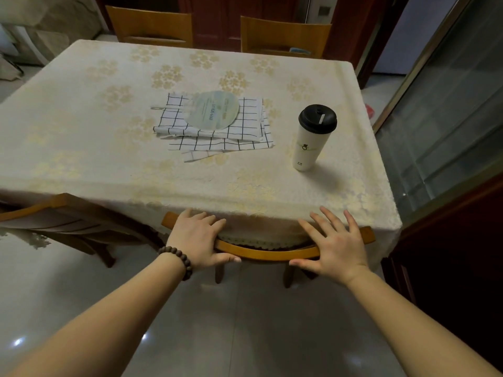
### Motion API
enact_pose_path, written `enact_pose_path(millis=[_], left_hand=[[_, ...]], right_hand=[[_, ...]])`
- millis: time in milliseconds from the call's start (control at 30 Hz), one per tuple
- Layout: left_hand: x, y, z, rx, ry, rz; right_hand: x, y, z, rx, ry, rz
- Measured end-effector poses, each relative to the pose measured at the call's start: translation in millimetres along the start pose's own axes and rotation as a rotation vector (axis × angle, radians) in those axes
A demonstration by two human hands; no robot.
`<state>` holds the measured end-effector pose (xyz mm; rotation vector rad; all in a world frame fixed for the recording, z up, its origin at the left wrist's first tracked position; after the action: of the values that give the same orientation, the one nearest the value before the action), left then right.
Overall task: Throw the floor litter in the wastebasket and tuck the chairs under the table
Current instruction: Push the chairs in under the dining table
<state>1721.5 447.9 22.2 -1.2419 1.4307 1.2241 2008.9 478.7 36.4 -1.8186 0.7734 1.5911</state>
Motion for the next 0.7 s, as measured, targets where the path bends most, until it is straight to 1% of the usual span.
enact_pose_path(millis=[100, 200, 233, 400, 700], left_hand=[[-1, -13, 0, -0.019, -0.045, -0.044], [-1, -12, 2, 0.022, -0.141, -0.072], [-1, -7, 4, 0.032, -0.15, -0.071], [-1, 28, 20, 0.014, -0.037, 0.031], [2, 26, 21, -0.017, -0.044, 0.07]], right_hand=[[2, -14, 1, -0.005, 0.02, -0.008], [2, -13, 0, 0.011, 0.005, 0.032], [2, -10, 1, 0.021, 0.0, 0.049], [1, 13, 20, 0.063, -0.022, 0.077], [6, 9, 21, 0.044, 0.004, 0.024]])
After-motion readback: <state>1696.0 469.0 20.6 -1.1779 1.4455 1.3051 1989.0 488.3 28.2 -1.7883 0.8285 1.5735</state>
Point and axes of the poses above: each hand's wrist, its own z-axis towards the middle knuckle, its own x-axis out of the palm, y = z × x, the point moved 3 cm from there along z, towards the middle knuckle, and after that the axes turned 11 degrees about -x, right-handed, at the moved point
